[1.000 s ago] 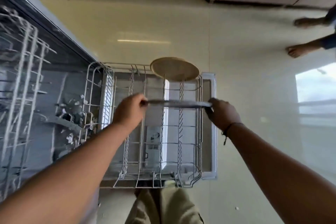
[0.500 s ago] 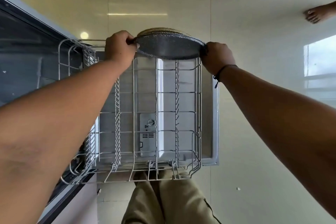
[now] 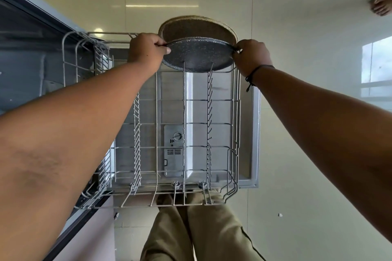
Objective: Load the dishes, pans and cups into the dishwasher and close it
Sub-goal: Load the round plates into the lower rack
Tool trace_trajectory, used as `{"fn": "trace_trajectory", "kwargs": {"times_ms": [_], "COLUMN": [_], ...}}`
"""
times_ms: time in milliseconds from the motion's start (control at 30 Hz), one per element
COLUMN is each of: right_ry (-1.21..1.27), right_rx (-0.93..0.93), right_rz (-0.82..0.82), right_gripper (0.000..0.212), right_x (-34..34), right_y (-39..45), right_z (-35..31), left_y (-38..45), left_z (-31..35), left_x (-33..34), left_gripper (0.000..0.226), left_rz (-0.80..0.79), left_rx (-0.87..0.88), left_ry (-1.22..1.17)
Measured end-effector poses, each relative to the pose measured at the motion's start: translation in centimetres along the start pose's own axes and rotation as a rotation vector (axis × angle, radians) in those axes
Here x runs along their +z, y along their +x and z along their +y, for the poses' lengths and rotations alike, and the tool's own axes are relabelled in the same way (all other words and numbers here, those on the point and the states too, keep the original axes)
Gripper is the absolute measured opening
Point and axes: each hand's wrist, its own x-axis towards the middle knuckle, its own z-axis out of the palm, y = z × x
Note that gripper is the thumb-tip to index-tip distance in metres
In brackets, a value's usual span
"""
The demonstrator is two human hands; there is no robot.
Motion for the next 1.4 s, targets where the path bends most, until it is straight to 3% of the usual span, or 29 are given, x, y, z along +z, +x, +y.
{"fn": "trace_trajectory", "kwargs": {"times_ms": [233,433,600,867,1133,1267,1400], "right_ry": [0.054,0.061,-0.052,-0.275,-0.668,-0.866,-1.060], "right_rx": [0.002,-0.049,-0.047,-0.301,-0.625,-0.823,-1.004], "right_rz": [0.052,0.044,-0.118,-0.376,-0.593,-0.584,-0.514], "right_gripper": [0.033,0.037,0.043,0.053,0.054,0.057,0.060], "right_x": [-0.2,-0.1,2.2,4.2,1.3,0.9,1.8], "right_y": [-0.7,-4.0,-10.7,-23.2,-32.8,-36.9,-43.4], "right_z": [0.0,0.6,2.1,1.3,-1.8,-4.5,-8.1], "left_y": [0.3,-3.0,-10.8,-29.3,-45.7,-54.1,-64.0], "left_z": [0.6,-0.9,-3.1,-7.6,-10.6,-12.8,-14.5], "left_x": [0.7,1.0,0.6,-0.4,-5.3,-6.8,-7.4], "left_gripper": [0.038,0.062,0.061,0.064,0.069,0.070,0.093], "left_rz": [0.003,-0.139,-0.286,-0.422,-0.270,-0.163,0.058], "left_rx": [0.017,0.053,0.004,-0.154,-0.367,-0.477,-0.557], "left_ry": [-0.070,0.011,0.132,0.123,0.072,0.044,-0.061]}}
